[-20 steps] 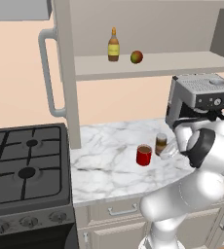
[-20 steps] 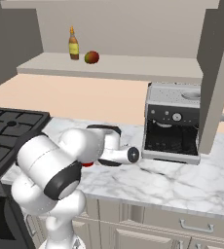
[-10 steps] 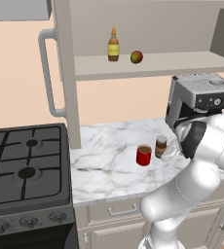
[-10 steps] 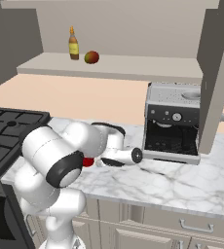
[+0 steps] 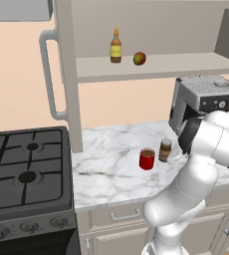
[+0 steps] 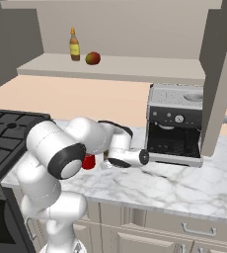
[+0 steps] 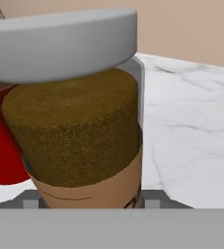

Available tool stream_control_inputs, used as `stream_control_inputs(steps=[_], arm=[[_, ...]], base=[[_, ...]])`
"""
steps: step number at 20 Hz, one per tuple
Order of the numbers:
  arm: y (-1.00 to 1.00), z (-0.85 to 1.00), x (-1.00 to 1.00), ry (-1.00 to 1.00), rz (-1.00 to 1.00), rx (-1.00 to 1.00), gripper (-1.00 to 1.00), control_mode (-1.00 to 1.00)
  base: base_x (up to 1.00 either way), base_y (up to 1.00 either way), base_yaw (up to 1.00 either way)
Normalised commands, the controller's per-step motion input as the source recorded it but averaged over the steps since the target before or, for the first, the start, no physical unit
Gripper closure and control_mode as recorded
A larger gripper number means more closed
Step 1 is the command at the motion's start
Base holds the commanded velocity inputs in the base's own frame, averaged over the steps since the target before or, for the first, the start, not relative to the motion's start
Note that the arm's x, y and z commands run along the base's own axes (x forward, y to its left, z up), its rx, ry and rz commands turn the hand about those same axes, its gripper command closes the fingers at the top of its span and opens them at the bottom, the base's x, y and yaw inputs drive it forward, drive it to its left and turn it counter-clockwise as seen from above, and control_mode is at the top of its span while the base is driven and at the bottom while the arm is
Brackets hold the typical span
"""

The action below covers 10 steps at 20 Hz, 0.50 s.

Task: Pick the cinnamon and honey bottle from the cabinet and place them next to the mug.

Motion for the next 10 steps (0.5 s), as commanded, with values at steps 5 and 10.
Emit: stream_control_inputs(steps=[5,10], arm=[[0.01,0.00,-0.29,-0.04,0.03,0.01,1.00,-1.00],[0.09,0.00,-0.08,-0.02,0.04,0.00,1.00,-1.00]], base=[[0.00,0.00,0.00],[0.00,0.00,0.00]])
